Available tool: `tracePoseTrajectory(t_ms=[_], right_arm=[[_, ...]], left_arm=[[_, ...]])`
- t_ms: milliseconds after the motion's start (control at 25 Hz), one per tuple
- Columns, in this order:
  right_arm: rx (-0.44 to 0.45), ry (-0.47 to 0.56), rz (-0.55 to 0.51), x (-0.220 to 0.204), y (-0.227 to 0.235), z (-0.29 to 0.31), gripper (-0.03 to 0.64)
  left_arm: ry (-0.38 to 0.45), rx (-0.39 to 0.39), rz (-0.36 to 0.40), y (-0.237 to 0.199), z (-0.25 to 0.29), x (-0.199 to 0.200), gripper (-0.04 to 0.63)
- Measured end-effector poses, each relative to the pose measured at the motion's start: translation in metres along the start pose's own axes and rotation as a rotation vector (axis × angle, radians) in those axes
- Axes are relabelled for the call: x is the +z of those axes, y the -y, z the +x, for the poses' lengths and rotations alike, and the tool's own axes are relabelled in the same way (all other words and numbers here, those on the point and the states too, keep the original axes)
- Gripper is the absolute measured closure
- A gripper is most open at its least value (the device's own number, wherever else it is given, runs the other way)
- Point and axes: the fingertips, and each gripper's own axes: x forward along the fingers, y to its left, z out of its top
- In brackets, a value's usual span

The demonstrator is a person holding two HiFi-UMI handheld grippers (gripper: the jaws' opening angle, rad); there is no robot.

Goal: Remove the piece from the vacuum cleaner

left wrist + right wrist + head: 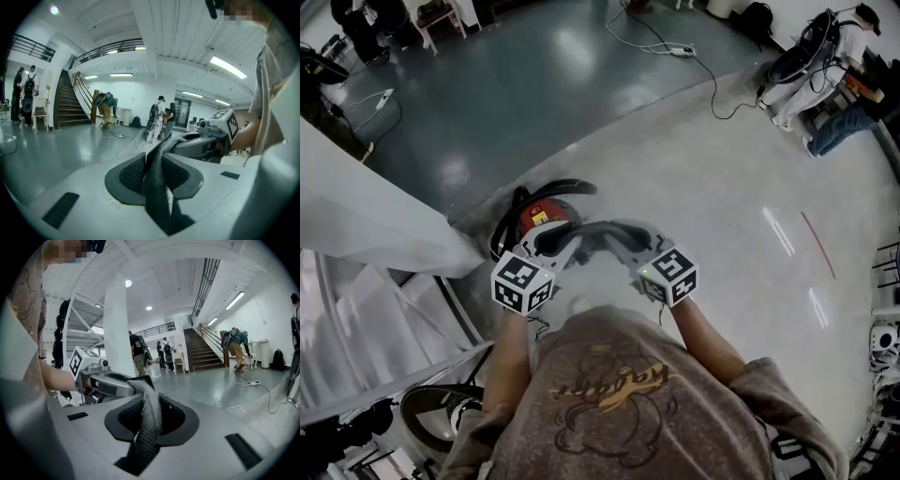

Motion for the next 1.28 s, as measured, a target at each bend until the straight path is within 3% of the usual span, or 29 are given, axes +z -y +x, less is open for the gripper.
tracePoseTrajectory(t_ms=[1280], right_arm=[[0.014,-0.005,0.000,0.0003,0.0029,0.0079,0.560]], left_arm=[[0.019,0.045,-0.040,-0.0059,-0.0011,-0.0011,0.508]])
